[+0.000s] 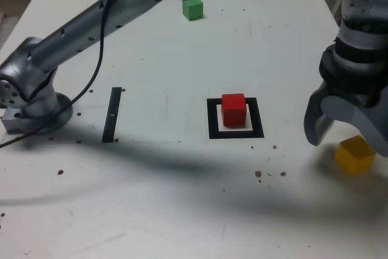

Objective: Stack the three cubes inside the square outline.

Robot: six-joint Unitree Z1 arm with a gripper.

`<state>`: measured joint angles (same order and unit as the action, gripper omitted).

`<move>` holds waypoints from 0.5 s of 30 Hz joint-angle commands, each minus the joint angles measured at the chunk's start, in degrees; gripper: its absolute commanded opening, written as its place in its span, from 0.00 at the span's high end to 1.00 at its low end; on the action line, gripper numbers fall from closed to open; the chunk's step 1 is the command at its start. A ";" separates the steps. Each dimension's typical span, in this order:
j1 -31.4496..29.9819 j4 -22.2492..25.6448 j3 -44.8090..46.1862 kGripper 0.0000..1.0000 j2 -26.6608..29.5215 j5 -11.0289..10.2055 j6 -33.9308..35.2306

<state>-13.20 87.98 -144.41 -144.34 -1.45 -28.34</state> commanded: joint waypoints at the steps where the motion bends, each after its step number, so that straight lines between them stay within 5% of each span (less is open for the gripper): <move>1: -0.12 -0.46 -0.27 0.00 -0.07 0.27 -5.02; 6: -0.20 -1.29 -0.25 0.01 0.06 0.08 -13.12; 15: -0.42 -1.64 -0.18 0.01 0.15 -2.24 -15.72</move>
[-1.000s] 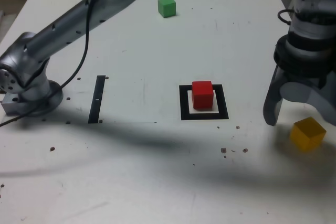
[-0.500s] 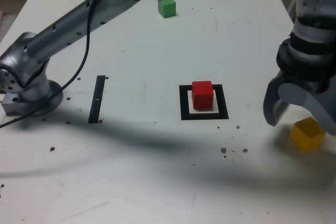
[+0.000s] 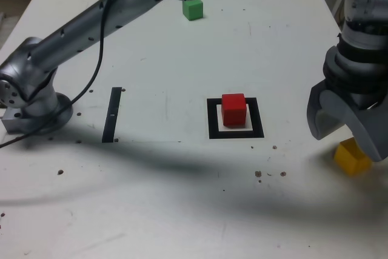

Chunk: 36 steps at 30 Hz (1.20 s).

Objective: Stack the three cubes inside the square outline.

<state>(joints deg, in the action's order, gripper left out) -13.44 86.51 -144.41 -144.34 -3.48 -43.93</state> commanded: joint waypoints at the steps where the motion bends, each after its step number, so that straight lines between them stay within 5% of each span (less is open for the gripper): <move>1: -0.20 -0.23 -0.19 0.01 0.14 -0.44 -0.18; 25: -1.46 -1.19 -1.09 0.13 -2.83 -2.83 0.17; 36: -2.53 -1.43 -1.14 0.38 -3.58 -4.59 2.54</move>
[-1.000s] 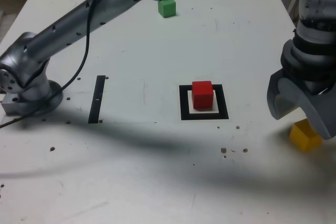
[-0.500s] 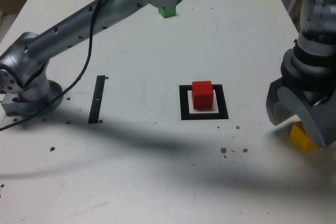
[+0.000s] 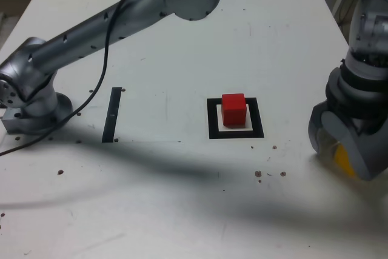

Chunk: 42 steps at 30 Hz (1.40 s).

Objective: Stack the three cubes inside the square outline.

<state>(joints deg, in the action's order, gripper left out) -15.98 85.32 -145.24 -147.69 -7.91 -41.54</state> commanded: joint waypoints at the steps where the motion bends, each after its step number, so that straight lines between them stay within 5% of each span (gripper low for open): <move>1: -0.01 -0.32 -0.30 0.42 -0.21 -0.26 0.28; 8: -0.10 -0.49 -0.30 0.57 -0.06 -0.54 0.26; 25: -0.19 0.22 -0.05 0.58 0.70 -0.72 0.48; 42: 0.39 4.48 5.88 0.58 9.65 -0.12 8.49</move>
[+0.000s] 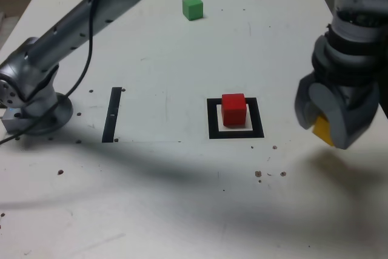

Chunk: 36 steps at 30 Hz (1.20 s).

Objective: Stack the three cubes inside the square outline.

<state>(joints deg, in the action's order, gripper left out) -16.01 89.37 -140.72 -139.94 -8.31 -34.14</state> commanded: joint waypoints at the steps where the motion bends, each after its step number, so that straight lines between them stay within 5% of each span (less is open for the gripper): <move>1: 0.68 0.37 2.46 0.59 2.68 0.46 1.90; 17: 4.28 -4.04 21.68 0.60 15.78 0.08 17.65; 36: 10.26 -14.01 40.69 0.59 24.15 4.59 32.12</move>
<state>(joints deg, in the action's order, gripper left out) -6.44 76.30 -101.54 -116.73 -4.14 -2.42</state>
